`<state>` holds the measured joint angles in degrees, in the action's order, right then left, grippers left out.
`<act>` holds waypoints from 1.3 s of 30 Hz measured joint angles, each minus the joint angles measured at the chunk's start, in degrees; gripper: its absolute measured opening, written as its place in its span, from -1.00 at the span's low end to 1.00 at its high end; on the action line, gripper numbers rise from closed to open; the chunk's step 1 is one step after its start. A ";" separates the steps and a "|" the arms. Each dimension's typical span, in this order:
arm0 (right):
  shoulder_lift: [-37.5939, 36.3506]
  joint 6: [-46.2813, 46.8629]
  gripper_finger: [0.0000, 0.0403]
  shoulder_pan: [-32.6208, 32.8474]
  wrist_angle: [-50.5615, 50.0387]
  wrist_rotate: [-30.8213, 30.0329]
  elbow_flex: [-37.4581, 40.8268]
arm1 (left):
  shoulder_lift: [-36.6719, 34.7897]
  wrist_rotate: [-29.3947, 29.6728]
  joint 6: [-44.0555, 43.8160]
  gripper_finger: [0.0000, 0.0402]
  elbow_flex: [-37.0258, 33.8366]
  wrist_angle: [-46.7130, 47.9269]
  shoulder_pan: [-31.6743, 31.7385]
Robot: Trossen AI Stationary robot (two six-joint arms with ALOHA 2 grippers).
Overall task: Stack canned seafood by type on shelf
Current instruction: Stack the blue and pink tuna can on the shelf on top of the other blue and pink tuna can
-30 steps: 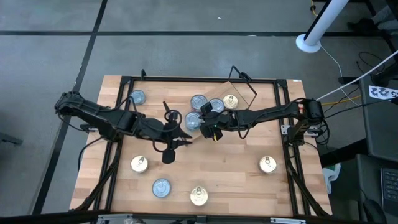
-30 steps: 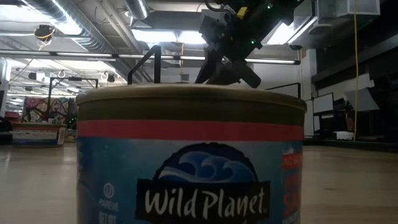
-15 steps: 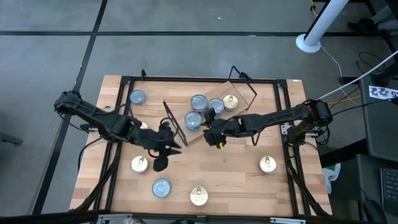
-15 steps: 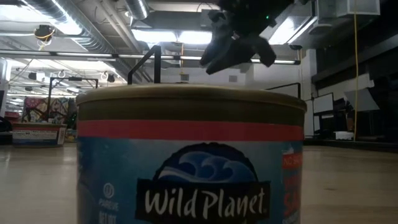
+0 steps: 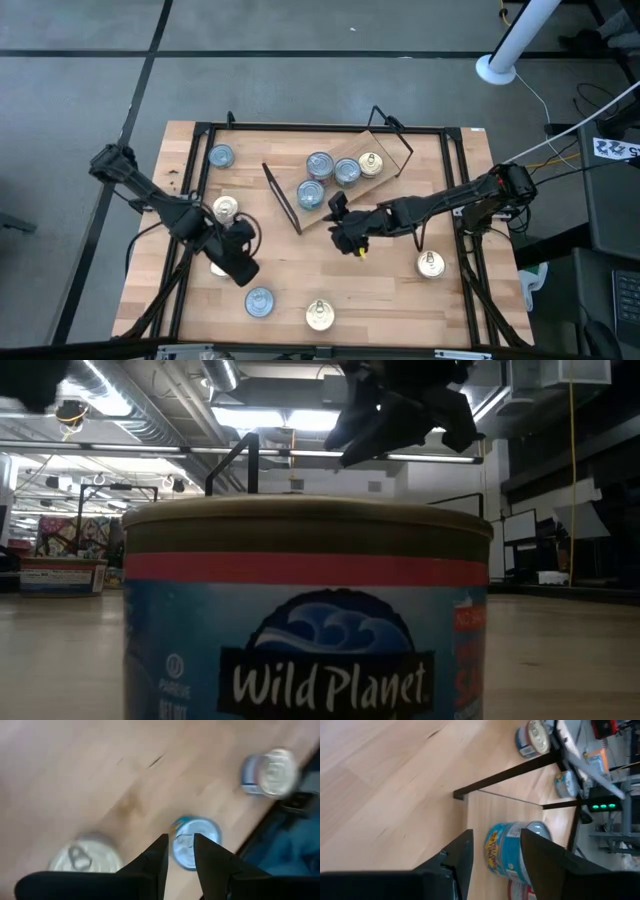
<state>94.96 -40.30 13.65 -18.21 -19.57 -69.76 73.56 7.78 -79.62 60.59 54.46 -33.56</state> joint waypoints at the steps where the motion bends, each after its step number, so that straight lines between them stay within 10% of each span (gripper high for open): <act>1: 0.00 0.06 -0.19 0.00 -0.49 0.28 0.01 | 0.00 0.01 -2.87 -0.57 -1.06 0.09 -0.54; 11: 0.00 0.24 -0.19 -0.15 -2.96 1.16 0.06 | 0.00 -3.79 -16.40 -0.57 -8.92 -0.40 -2.61; 39: 0.02 0.22 -0.19 -0.15 -2.93 1.23 0.12 | 9.58 -4.57 -16.47 -0.57 -11.58 -3.71 -2.57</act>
<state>94.98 -40.07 13.50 -21.14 -18.35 -69.65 83.14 3.21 -96.09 49.01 50.74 -36.14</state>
